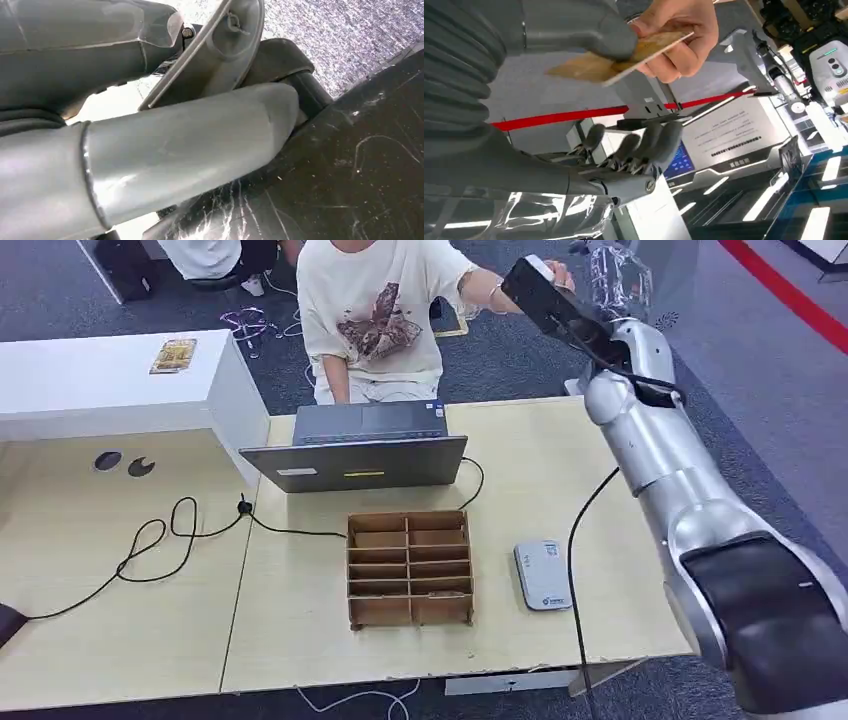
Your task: Pass the card to the sensor for recognition and then transmit it.
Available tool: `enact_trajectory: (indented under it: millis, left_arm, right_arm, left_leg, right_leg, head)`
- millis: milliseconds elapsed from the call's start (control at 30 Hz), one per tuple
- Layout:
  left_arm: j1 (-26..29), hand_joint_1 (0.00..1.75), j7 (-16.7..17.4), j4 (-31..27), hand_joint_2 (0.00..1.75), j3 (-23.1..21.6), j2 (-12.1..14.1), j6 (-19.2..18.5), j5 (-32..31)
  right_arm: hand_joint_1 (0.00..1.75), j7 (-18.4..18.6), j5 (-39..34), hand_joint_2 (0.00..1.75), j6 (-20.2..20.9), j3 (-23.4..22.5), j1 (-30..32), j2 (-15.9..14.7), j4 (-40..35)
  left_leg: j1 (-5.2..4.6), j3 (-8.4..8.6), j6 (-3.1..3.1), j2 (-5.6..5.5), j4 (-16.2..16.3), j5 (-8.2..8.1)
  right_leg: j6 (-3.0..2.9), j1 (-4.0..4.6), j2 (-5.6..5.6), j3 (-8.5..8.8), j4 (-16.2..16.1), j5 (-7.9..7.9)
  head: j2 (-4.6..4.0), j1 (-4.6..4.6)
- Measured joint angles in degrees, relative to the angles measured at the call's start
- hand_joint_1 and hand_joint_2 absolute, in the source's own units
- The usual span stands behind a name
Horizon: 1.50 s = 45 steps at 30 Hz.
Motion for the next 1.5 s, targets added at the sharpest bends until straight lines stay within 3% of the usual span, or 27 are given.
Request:
enact_trajectory:
  millis: [367,467,667,800,1033,1300,1500]
  left_arm:
    - [0.0,0.0,0.0,0.0,0.0,0.0,0.0,0.0,0.2]
    - [0.0,0.0,0.0,0.0,0.0,0.0,0.0,0.1,0.3]
    - [0.0,0.0,0.0,0.0,0.0,0.0,0.0,0.1,0.5]
    - [0.1,0.0,0.0,0.0,0.0,0.0,0.0,0.3,1.5]
    - [0.4,0.0,-0.8,0.1,0.0,0.7,0.0,0.6,4.0]
    - [0.8,0.0,-0.9,0.2,0.0,2.1,0.1,0.8,5.5]
    - [0.9,0.0,-1.0,0.2,0.0,3.0,0.1,1.1,6.2]
  right_arm:
    - [1.57,-0.7,-0.5,1.75,-1.0,0.0,-0.5,0.0,1.2]
    - [1.75,-1.2,-1.0,1.75,-1.9,-0.2,-0.4,-0.2,1.2]
    - [1.75,-2.4,-2.7,1.75,-4.1,-0.8,0.7,-1.2,-0.1]
    - [1.75,-4.2,-7.5,1.75,-3.7,-2.6,3.6,-2.7,-4.3]
    - [1.75,-8.4,-21.7,1.75,2.0,-8.8,10.5,-6.6,-13.4]
    - [1.75,-11.6,-39.7,1.75,14.9,-15.8,16.4,-13.0,-19.2]
    - [1.75,-11.6,-53.5,1.75,26.5,-16.7,18.4,-19.3,-19.4]
  left_leg:
    - [0.0,0.02,0.0,0.01,0.0,0.0]
    - [0.0,0.02,0.0,0.01,0.0,0.0]
    - [0.0,0.03,0.0,0.01,0.0,0.0]
    - [0.0,0.02,0.0,0.0,0.0,0.0]
    - [0.0,0.0,0.01,-0.03,0.0,-0.01]
    - [-0.01,0.0,0.01,-0.03,0.0,-0.02]
    - [-0.01,-0.03,0.02,-0.05,0.1,-0.02]
  right_leg:
    - [0.0,0.0,0.0,-0.01,0.0,0.0]
    - [0.0,0.0,0.01,-0.01,0.0,0.0]
    - [0.0,0.0,0.03,-0.01,0.0,0.0]
    - [0.0,0.0,0.0,-0.01,0.0,0.0]
    - [0.0,0.0,-0.01,-0.02,-0.1,0.0]
    - [0.01,-0.01,-0.01,-0.02,-0.1,0.01]
    - [0.02,-0.02,-0.08,-0.02,-0.1,0.01]
  head:
    - [0.02,0.0]
    - [0.02,-0.02]
    - [0.02,-0.02]
    - [0.02,0.0]
    - [0.02,0.0]
    - [0.02,-0.02]
    - [0.02,0.0]
